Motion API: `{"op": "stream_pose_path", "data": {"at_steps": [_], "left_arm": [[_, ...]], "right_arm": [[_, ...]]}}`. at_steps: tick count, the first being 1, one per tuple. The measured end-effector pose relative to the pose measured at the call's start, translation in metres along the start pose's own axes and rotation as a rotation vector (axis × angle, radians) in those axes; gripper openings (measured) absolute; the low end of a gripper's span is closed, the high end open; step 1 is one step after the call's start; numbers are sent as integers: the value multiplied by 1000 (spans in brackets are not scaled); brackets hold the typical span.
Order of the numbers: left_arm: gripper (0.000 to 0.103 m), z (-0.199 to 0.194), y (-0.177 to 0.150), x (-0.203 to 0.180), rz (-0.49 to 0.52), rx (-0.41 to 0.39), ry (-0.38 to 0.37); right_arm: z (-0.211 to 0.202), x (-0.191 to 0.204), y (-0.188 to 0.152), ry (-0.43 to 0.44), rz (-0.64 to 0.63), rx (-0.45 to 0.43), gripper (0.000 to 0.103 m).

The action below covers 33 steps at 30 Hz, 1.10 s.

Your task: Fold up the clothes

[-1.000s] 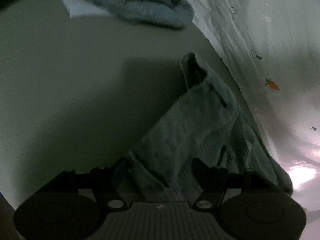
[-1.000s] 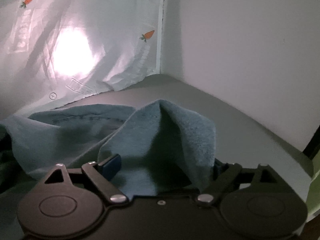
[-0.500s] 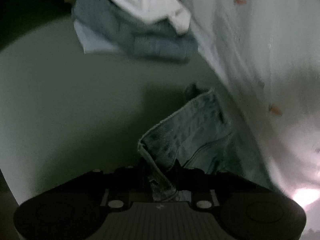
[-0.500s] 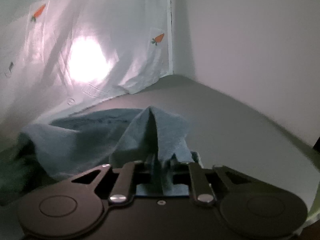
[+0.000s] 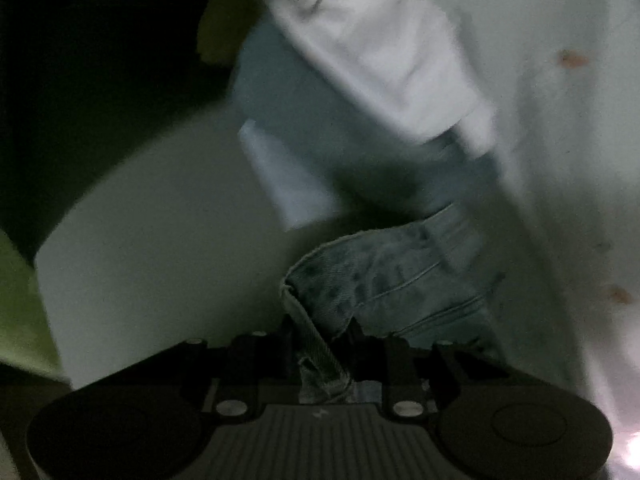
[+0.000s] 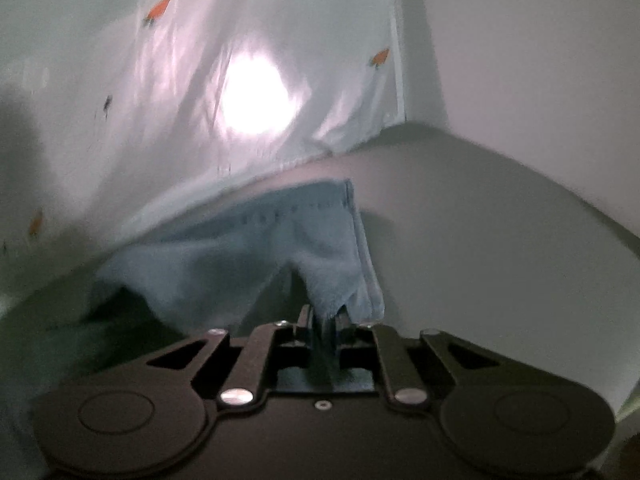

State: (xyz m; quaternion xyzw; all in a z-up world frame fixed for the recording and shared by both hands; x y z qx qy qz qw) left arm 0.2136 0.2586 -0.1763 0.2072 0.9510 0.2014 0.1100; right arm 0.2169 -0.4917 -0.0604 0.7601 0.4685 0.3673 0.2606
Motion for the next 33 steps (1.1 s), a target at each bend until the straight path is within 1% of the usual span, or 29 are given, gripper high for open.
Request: {"op": "stream_pose_path", "data": {"at_steps": [1,2,3,4,5,6,9,11,13,15,17,18,19,20,22,24,26,27,30,31,32,33], "left_arm": [[33,2,-4,-2,17,5,30],[32,-3,-8,-5,31,-22,43],[33,-8,-11,-9,45,-50,57],[39,-14,-13,-11,50,-78,49],[45,-20,-16,-15,60,-100,43],[46,-28,-17,-15,75,-118,38],[52,-41,-23,-24,118,-180,47],[57,-52,-34,-31,142,-219,57],[57,-63,-42,-34,158,-247,48],[58,-75,-53,-41,167,-285,40],[61,-84,-66,-49,196,-316,38],[61,-86,-74,-56,217,-322,34],[61,-88,-82,-62,238,-328,29],[61,-88,-93,-67,247,-314,20],[61,-87,-116,-78,264,-284,2],[61,-87,-139,-87,281,-253,-14],[61,-84,-162,-96,317,-223,-22],[61,-82,-172,-99,336,-209,-24],[61,-75,-197,-109,388,-165,-11],[61,-71,-204,-110,400,-147,-3],[61,-65,-210,-110,397,-123,3],[61,-60,-213,-109,393,-106,11]], "right_arm": [[0,1,-4,-6,0,10,22],[-2,2,-7,-7,1,13,24],[-5,1,-9,-5,4,9,29],[-8,-1,-9,-6,10,1,36],[-11,-3,-9,-8,14,-7,40],[-13,-7,-9,-12,15,-12,43],[-13,-20,-5,-28,9,-16,44],[-13,-27,-4,-25,-3,-9,48],[-12,-31,-2,-12,-25,7,54],[-10,-34,-1,25,-64,48,56],[-3,-37,-4,78,-109,136,60],[0,-39,-7,102,-131,190,60],[2,-42,-11,111,-148,219,58],[3,-48,-16,120,-160,239,56],[1,-60,-18,155,-142,255,24],[-5,-75,-10,157,-118,233,17],[-14,-86,15,121,-151,171,17],[-18,-88,30,99,-184,134,13],[-24,-91,74,76,-254,28,13],[-22,-92,85,74,-262,-2,17],[-15,-94,91,73,-261,-24,23],[-2,-96,92,47,-275,-33,43]]}}
Point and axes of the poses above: each gripper's, at about its wrist camera, not at the fingertips, and z roughly the way its jaws point, x to its left, y to its top, the point moved 4 cm from there along z, roughly the way its jaws point, and after that the axes turned 15 degrees about y, right-handed, at the moved point
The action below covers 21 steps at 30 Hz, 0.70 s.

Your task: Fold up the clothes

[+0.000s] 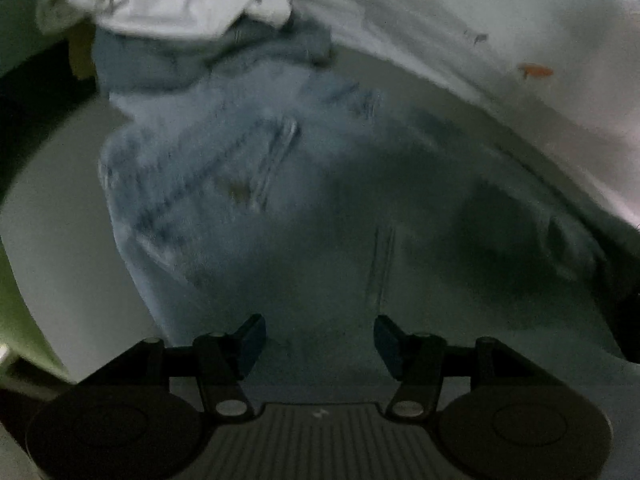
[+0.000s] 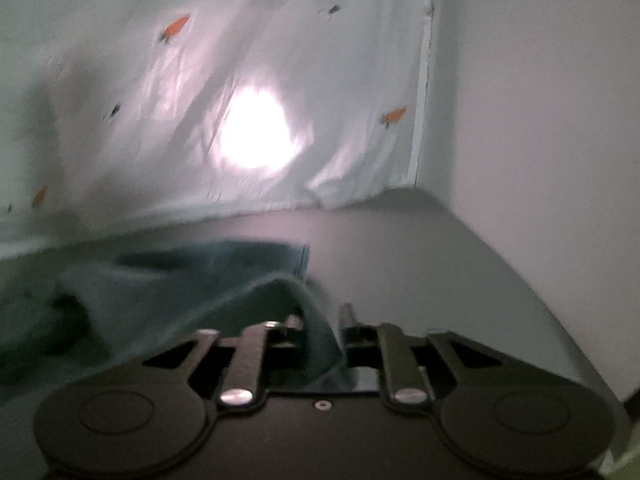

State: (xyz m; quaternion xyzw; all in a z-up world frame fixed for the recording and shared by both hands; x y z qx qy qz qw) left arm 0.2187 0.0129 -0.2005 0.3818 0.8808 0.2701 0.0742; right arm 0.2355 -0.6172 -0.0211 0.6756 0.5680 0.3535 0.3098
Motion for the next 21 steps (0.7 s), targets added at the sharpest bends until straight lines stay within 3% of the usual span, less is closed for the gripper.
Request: {"op": "stream_pose_path", "data": {"at_steps": [1,2,3,5,7,14,21], "left_arm": [[62,5,-4,-1,-3,17,5],[62,9,-7,-2,6,28,15],[62,12,-8,-3,27,31,26],[67,13,-8,-7,78,21,42],[75,14,-11,-12,104,19,42],[90,24,-14,-32,191,48,124],[102,33,-11,-36,193,77,115]], "right_arm": [[15,-3,-4,-68,-40,17,63],[28,-4,-8,-134,-79,45,65],[37,-4,-16,-183,-100,80,60],[35,-5,-31,-215,-52,70,61],[24,-9,-51,-155,64,28,77],[-4,-49,-129,-108,403,7,77],[-4,-83,-183,88,856,-119,76]]}}
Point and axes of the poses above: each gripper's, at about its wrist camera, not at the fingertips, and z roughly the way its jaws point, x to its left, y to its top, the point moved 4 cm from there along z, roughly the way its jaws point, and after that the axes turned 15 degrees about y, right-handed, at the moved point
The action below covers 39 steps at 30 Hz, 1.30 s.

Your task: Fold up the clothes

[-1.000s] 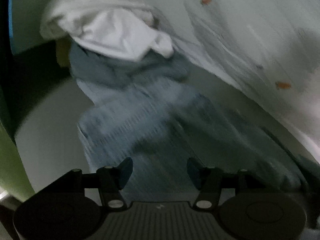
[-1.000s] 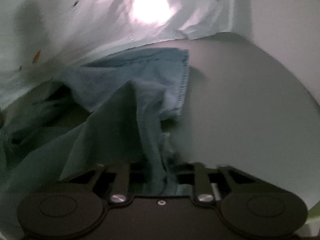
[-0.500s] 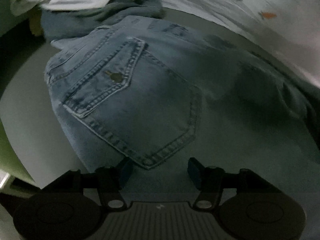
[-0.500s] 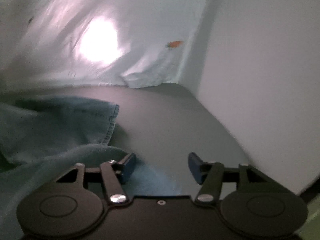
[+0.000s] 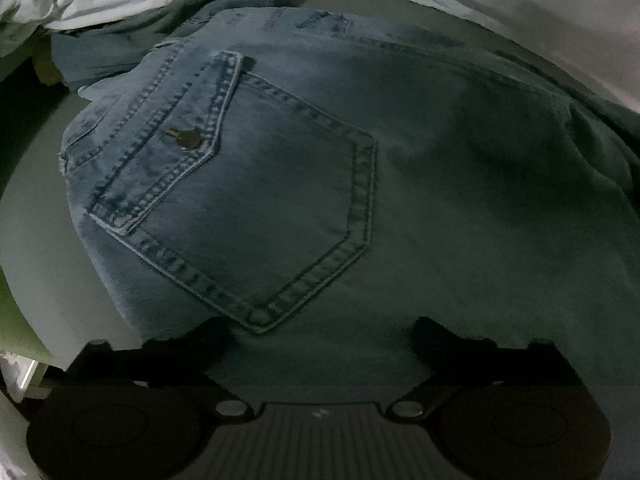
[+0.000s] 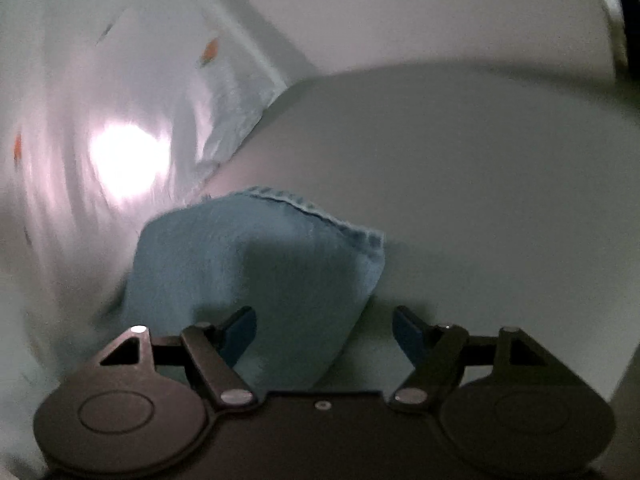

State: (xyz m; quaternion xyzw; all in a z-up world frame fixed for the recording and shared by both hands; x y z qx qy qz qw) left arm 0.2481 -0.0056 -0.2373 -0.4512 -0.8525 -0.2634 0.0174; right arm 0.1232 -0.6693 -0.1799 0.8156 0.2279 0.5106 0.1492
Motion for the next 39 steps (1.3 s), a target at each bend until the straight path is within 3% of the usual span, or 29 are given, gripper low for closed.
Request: {"op": "stream_pose_path", "data": {"at_steps": [4,6,11,18,20,21,22,25,31,34,37,39], "left_arm": [[103,-1,-1,-1,-5,4,1],[103,0,-1,0,-3,-1,-2],[103,-1,-5,-2,-7,-1,-2],[103,0,-4,-2,-12,-2,0],[103,0,-4,-2,-15,-3,1],[103,0,-4,-2,-16,-3,2],[103,0,-4,-2,-18,-3,3],[103,0,-4,-3,-20,-2,5],[103,0,-2,-3,-21,10,6],[103,0,-2,-3,-24,13,9],[103,0,1,-5,-23,21,10],[103,-1,0,-8,-22,28,10]], "right_arm": [[17,-27,-2,110,271,-44,72],[27,-37,0,124,336,-68,72],[43,-32,12,-14,92,-80,72],[80,-22,25,-23,-43,-13,76],[89,-20,25,-8,-31,-13,64],[93,-20,26,-18,-26,-15,53],[99,-18,30,-20,-33,-15,31],[87,-6,36,28,-71,-33,12],[3,46,52,32,-217,-196,8],[-13,56,45,-112,-415,-145,8],[13,22,13,-391,-575,78,10],[22,5,-3,-490,-609,163,14]]}}
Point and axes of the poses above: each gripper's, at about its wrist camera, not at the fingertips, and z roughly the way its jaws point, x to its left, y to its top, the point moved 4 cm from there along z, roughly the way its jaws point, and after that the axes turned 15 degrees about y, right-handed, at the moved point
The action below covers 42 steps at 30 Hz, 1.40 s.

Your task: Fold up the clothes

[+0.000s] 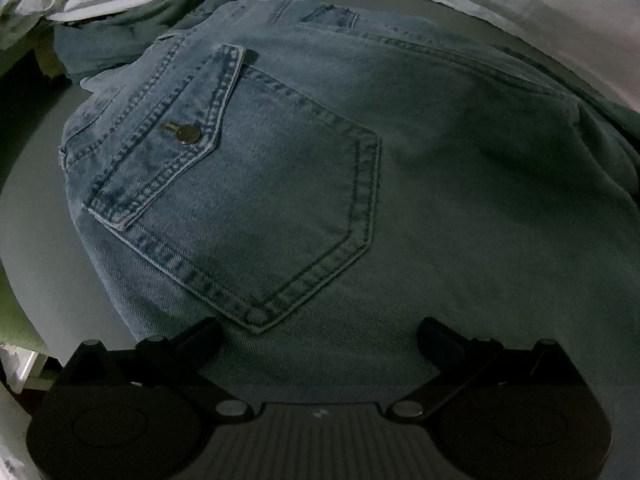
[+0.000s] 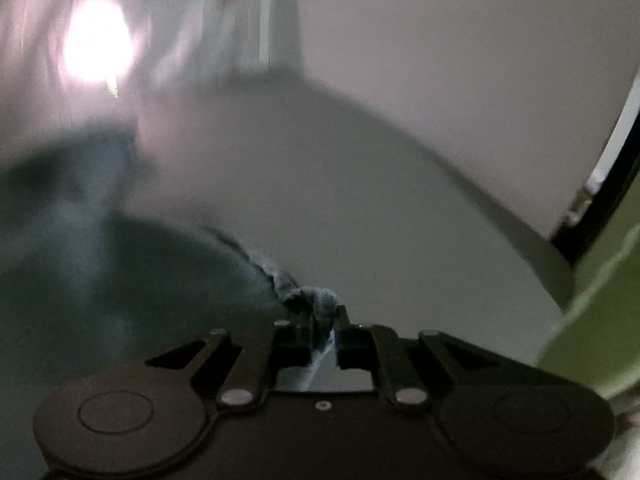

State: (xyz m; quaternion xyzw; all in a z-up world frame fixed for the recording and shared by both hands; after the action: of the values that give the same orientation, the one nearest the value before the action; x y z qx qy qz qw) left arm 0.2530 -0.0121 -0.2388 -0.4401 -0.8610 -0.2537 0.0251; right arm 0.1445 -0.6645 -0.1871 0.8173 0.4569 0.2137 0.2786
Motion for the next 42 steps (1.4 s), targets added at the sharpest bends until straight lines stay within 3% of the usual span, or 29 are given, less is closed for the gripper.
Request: {"op": "stream_pose_path", "data": {"at_steps": [2,4,7,11,16,19,21,24,32,35,36,39,42], "left_arm": [[103,-1,-2,0,-2,8,2],[103,-2,-2,-1,-4,15,5],[103,-4,-3,-2,-6,13,5],[103,-5,-6,-5,-11,-1,7],[103,1,0,-1,-12,6,6],[103,2,1,0,-12,8,6],[103,3,2,1,-14,7,7],[103,2,1,1,-20,4,11],[103,4,4,-1,-35,17,19],[103,4,4,0,-37,24,20],[103,4,5,0,-37,26,21],[103,3,5,-2,-32,38,18],[103,3,6,-3,-27,47,16]], "right_arm": [[-3,-2,1,-2,43,-15,18],[-13,-6,14,23,81,-60,35],[-30,-7,39,55,74,-156,41],[-28,1,72,192,75,-222,46],[25,39,87,310,-62,-97,45],[60,66,82,392,-135,21,44],[77,83,72,401,-218,94,43],[79,96,57,409,-345,129,43],[97,96,54,543,-457,247,47],[96,99,53,602,-470,265,26],[94,102,53,605,-485,252,11],[78,109,55,516,-540,144,4],[50,87,79,404,-396,-36,3]]}}
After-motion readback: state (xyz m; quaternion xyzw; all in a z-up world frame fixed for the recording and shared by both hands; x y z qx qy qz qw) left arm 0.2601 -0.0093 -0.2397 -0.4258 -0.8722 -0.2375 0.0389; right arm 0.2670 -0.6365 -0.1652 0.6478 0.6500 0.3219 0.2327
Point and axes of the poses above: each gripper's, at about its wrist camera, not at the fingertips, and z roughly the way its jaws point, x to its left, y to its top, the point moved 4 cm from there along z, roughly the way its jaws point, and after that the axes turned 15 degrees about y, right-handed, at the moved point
